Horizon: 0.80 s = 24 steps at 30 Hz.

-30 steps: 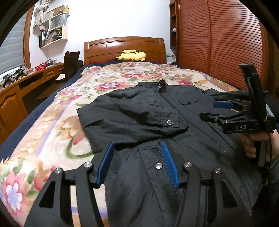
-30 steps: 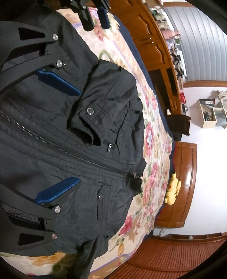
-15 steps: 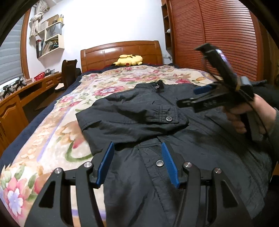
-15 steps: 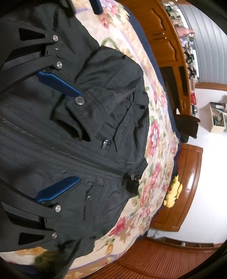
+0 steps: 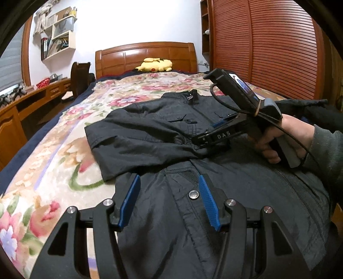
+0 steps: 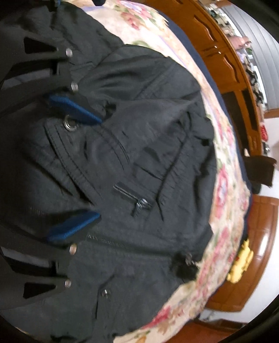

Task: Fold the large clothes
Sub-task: 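Move the right gripper to the other sleeve cuff and close on it, then lift the sleeve with the right gripper and fold it across the jacket body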

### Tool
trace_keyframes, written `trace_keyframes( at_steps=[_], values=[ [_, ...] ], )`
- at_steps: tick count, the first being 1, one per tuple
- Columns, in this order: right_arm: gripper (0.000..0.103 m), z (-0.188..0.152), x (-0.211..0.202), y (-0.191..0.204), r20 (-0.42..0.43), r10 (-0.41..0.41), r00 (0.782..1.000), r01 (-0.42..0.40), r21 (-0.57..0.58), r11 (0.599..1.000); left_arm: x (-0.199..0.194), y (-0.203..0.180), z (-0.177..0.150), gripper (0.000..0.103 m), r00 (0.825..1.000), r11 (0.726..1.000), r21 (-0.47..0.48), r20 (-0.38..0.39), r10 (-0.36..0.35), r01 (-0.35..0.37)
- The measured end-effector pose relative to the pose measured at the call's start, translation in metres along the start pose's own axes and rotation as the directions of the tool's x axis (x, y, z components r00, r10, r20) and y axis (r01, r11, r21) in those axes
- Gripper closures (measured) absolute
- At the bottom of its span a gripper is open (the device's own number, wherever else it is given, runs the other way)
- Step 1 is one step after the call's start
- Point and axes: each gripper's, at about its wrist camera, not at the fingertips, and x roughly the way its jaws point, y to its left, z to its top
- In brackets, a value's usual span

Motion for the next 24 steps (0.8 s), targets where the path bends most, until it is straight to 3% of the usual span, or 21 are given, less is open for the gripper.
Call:
trace_keyframes(
  at_steps=[5, 7, 11, 15, 24],
  values=[
    [0.081, -0.007, -0.015, 0.011, 0.024, 0.013, 1.000, -0.012, -0.067, 0.998, -0.002, 0.005, 0.001, 0.047, 1.000, 1.000, -0.024, 0.004, -0.013, 0.013],
    [0.089, -0.009, -0.025, 0.011, 0.038, -0.033, 0.999, 0.035, -0.044, 0.998, -0.002, 0.006, 0.001, 0.047, 1.000, 1.000, -0.025, 0.000, -0.010, 0.010],
    [0.091, -0.005, -0.064, 0.003, 0.121, -0.135, 0.984, 0.137, -0.015, 0.990, -0.005, 0.006, 0.005, 0.047, 1.000, 1.000, -0.031, 0.012, -0.004, 0.004],
    [0.091, -0.004, -0.109, -0.020, 0.188, -0.237, 0.953, 0.236, 0.026, 0.971, -0.007, 0.005, 0.007, 0.047, 1.000, 0.999, -0.040, 0.024, 0.002, -0.001],
    [0.091, -0.019, -0.144, -0.082, 0.121, -0.400, 0.908, 0.387, 0.121, 0.914, -0.012, 0.001, 0.002, 0.047, 0.999, 1.000, -0.023, 0.036, 0.008, -0.007]
  ],
)
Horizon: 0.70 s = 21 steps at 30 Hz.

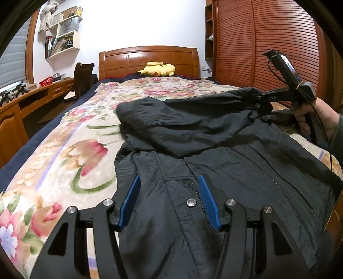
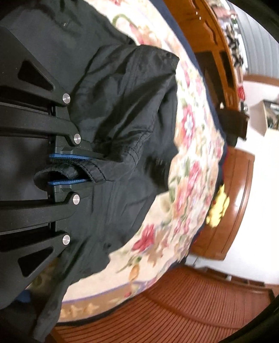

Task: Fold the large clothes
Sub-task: 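Lift the sleeve with the right gripper and fold it across the jacket body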

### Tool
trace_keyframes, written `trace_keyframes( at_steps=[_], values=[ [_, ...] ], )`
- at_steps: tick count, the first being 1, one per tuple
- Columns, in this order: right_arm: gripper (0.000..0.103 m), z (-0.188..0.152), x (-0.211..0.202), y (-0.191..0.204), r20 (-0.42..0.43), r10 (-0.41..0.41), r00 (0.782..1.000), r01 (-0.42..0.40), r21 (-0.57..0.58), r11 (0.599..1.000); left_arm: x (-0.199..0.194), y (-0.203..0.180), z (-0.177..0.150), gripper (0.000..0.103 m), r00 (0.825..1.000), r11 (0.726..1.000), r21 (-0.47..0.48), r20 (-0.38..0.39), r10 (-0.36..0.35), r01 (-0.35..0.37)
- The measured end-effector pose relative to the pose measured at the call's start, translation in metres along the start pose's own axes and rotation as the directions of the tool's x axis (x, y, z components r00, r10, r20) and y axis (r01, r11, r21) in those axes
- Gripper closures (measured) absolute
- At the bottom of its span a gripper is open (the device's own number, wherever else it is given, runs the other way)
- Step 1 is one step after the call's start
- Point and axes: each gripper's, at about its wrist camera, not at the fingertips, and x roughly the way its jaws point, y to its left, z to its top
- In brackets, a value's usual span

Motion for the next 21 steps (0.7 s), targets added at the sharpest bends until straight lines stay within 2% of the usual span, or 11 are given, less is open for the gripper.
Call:
trace_keyframes(
  at_steps=[4, 8, 11, 12, 14, 17, 21],
  values=[
    [0.091, -0.007, -0.001, -0.020, -0.029, -0.064, 0.998, 0.064, 0.012, 0.998, -0.001, -0.001, 0.000, 0.047, 1.000, 1.000, 0.004, 0.002, 0.001, -0.001],
    [0.091, -0.017, 0.008, -0.052, -0.086, -0.145, 0.986, 0.152, 0.079, 0.985, 0.000, 0.001, 0.002, 0.047, 1.000, 1.000, 0.002, -0.002, -0.001, 0.001],
    [0.087, -0.027, 0.013, -0.067, -0.105, -0.144, 0.984, 0.156, 0.117, 0.981, 0.000, -0.001, 0.004, 0.047, 1.000, 1.000, 0.003, -0.001, -0.005, 0.005],
    [0.083, -0.030, 0.013, -0.070, -0.100, -0.134, 0.986, 0.146, 0.129, 0.981, 0.000, -0.002, 0.005, 0.047, 1.000, 1.000, 0.005, -0.001, -0.007, 0.007],
    [0.062, -0.035, 0.012, -0.076, -0.101, -0.141, 0.985, 0.155, 0.147, 0.977, 0.001, -0.004, 0.009, 0.047, 1.000, 1.000, 0.006, 0.004, -0.008, 0.008],
    [0.042, -0.040, 0.005, -0.082, -0.074, -0.115, 0.991, 0.125, 0.161, 0.979, 0.001, -0.009, 0.015, 0.047, 1.000, 1.000, 0.011, 0.012, -0.017, 0.017],
    [0.039, -0.049, -0.006, -0.091, -0.059, -0.105, 0.993, 0.114, 0.175, 0.978, -0.001, -0.020, 0.022, 0.047, 0.999, 0.999, 0.016, 0.034, -0.042, 0.042]
  ],
)
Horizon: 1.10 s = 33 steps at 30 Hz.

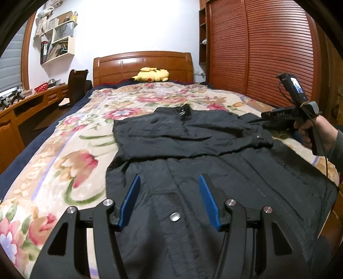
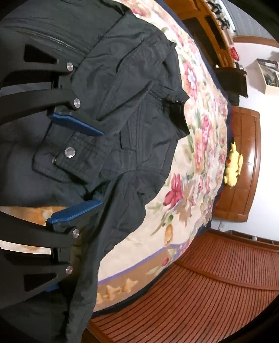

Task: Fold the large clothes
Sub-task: 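Lift the sleeve with the right gripper and fold it across the jacket body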

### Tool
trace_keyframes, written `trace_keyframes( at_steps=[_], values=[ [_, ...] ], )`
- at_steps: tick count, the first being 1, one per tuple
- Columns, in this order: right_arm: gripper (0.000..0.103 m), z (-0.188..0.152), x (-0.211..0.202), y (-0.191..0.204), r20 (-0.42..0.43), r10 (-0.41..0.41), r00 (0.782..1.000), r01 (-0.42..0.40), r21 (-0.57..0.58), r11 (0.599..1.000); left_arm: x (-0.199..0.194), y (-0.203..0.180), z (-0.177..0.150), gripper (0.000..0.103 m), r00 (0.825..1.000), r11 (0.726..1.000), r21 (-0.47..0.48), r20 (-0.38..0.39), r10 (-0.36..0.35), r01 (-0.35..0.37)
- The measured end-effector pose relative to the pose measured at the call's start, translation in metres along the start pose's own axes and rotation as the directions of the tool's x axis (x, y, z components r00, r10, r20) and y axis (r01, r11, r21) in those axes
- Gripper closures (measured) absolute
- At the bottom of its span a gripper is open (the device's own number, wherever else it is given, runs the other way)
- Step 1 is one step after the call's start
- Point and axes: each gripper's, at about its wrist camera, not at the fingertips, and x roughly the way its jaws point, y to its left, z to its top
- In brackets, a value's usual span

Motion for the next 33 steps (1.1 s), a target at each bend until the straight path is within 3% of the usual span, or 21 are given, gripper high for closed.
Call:
trace_keyframes(
  at_steps=[15, 24, 33],
  values=[
    [0.028, -0.029, -0.054, -0.053, 0.064, -0.028, 0.998, 0.029, -0.020, 0.999, 0.021, -0.055, 0.017, 0.047, 0.996, 0.996, 0.023, 0.009, -0.088, 0.088],
    [0.024, -0.043, -0.077, -0.131, 0.048, -0.129, 0.990, 0.126, 0.071, 0.990, 0.031, -0.075, 0.019, 0.047, 0.994, 0.994, 0.029, -0.009, -0.109, 0.109],
    [0.024, -0.046, -0.091, -0.236, -0.014, -0.282, 0.959, 0.277, 0.231, 0.933, 0.039, -0.085, 0.018, 0.047, 0.993, 0.992, 0.042, -0.024, -0.119, 0.120]
  ],
)
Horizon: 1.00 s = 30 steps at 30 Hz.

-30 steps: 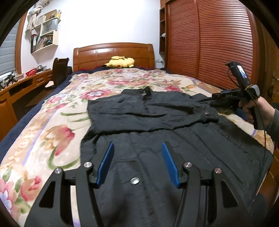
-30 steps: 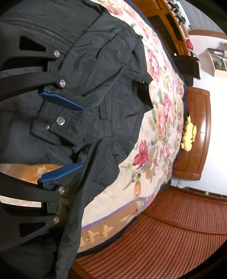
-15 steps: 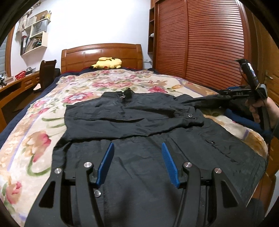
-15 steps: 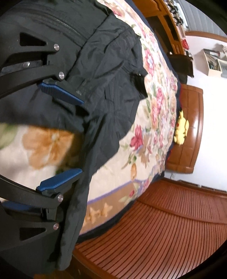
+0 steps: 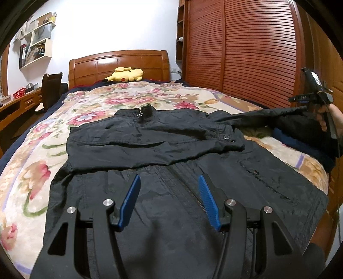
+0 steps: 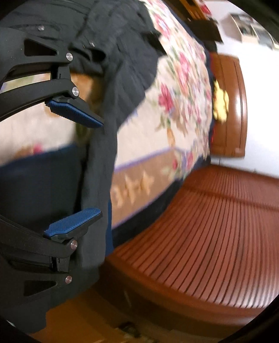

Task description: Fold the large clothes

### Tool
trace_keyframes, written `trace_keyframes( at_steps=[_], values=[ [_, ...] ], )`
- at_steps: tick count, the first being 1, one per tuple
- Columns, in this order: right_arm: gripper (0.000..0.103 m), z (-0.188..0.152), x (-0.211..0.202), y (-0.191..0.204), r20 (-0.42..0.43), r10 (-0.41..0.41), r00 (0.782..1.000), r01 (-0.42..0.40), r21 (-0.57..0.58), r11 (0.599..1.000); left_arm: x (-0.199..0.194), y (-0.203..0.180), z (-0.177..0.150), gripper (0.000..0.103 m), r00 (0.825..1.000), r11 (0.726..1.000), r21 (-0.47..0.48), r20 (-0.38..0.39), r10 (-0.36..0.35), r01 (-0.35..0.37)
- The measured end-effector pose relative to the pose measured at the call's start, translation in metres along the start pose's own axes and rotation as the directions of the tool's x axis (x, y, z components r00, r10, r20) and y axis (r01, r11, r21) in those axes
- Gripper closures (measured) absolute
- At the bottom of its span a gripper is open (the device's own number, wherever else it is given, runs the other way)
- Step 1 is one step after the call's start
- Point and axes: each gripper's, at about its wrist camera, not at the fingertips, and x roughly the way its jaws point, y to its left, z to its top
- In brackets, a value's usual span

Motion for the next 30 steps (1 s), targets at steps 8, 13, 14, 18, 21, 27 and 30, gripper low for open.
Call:
trace_keyframes(
  at_steps=[8, 13, 14, 18, 21, 27, 30],
  values=[
    [0.024, 0.011, 0.021, -0.065, -0.060, -0.073, 0.995, 0.082, 0.152, 0.985, 0.006, -0.003, 0.000, 0.047, 1.000, 1.000, 0.005, -0.019, -0.011, 0.012],
    [0.024, 0.004, 0.034, -0.088, -0.149, -0.127, 0.981, 0.158, 0.217, 0.963, 0.009, -0.005, -0.001, 0.047, 0.999, 1.000, 0.015, -0.029, -0.016, 0.016],
    [0.024, 0.002, 0.035, -0.090, -0.164, -0.139, 0.977, 0.174, 0.220, 0.960, 0.009, -0.005, -0.001, 0.047, 0.999, 1.000, 0.015, -0.029, -0.017, 0.017],
    [0.024, -0.007, 0.040, -0.098, -0.218, -0.102, 0.970, 0.160, 0.267, 0.950, 0.007, -0.004, -0.001, 0.047, 0.999, 1.000, 0.012, -0.026, -0.021, 0.021],
    [0.024, -0.012, 0.041, -0.092, -0.230, -0.034, 0.973, 0.101, 0.289, 0.952, 0.006, -0.004, -0.002, 0.047, 0.999, 1.000, 0.012, -0.025, -0.020, 0.021],
    [0.069, -0.010, 0.042, -0.058, -0.227, -0.012, 0.974, 0.056, 0.190, 0.980, 0.004, -0.004, -0.003, 0.047, 1.000, 1.000, 0.012, -0.023, -0.015, 0.015],
    [0.089, -0.001, 0.030, -0.035, -0.163, -0.044, 0.986, 0.060, 0.097, 0.993, 0.003, -0.001, -0.003, 0.047, 1.000, 1.000, 0.005, -0.023, -0.014, 0.014]
  ],
)
